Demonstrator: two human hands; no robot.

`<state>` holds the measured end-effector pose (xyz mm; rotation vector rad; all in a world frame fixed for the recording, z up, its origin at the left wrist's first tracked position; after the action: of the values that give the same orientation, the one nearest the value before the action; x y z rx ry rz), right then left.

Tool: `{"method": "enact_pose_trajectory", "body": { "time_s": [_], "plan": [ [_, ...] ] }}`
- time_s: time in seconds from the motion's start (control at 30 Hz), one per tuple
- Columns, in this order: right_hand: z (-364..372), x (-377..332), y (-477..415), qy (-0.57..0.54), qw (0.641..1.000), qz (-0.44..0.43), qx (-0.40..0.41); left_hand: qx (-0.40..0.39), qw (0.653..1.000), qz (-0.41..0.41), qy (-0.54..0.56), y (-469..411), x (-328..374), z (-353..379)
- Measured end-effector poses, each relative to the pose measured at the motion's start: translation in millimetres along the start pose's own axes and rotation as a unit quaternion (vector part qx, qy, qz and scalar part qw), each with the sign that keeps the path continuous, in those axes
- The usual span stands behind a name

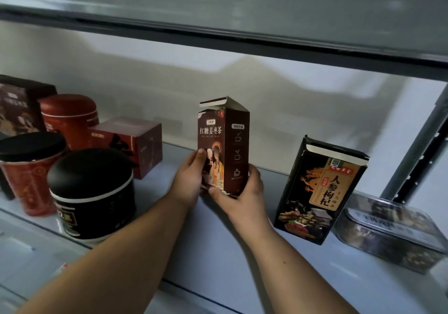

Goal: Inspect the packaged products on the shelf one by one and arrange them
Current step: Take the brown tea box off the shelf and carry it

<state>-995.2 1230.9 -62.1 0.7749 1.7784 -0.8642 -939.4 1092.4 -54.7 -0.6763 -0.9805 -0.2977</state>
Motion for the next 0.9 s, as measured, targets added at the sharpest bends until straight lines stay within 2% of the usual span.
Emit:
{"method": "enact_pose_trajectory", "body": {
  "time_s": [0.1, 0.2, 0.33, 0.5, 0.57, 0.77, 0.9],
  "plan": [
    [-3, -7, 2, -0.002, 1.0, -0.021, -0.011, 0.015, 1.0, 0.008, -0.019, -2, 1, -1],
    [-4, -9, 2, -0.002, 0.999, -0.049, -0.014, 0.003, 1.0, -0.029, -0.007, -3, -3, -3],
    [1, 1, -3, 0.008, 1.0, -0.029, 0.003, -0.024, 0.998, -0.049, -0.013, 0, 0, 1],
    [1, -2, -2, 0.005, 0.999, -0.047, -0.01, -0.035, 0.992, -0.087, 0.088, 4, 2, 4],
    [-1, -4, 0, -0.001, 0.999, -0.051, -0.014, -0.012, 0.992, -0.073, 0.098, 5, 4, 6],
    [2, -8, -3, -0.051, 0.998, 0.003, -0.034, -0.038, 0.988, -0.065, 0.135, 4, 3, 5],
    [-1, -6, -6, -0.097, 0.994, 0.038, -0.039, -0.085, 0.99, -0.033, 0.11, 4, -1, 4]
  ]
}}
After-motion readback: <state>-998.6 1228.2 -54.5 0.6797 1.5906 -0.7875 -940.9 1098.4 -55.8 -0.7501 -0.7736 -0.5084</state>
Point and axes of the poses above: each hand's wrist, its own y-axis away from the middle knuckle, its own z-axis out of the palm, x = y × z, the point moved 2 cm from there along -y, towards the middle knuckle, and after that the axes turned 13 degrees about z, right-handed, at the moved point
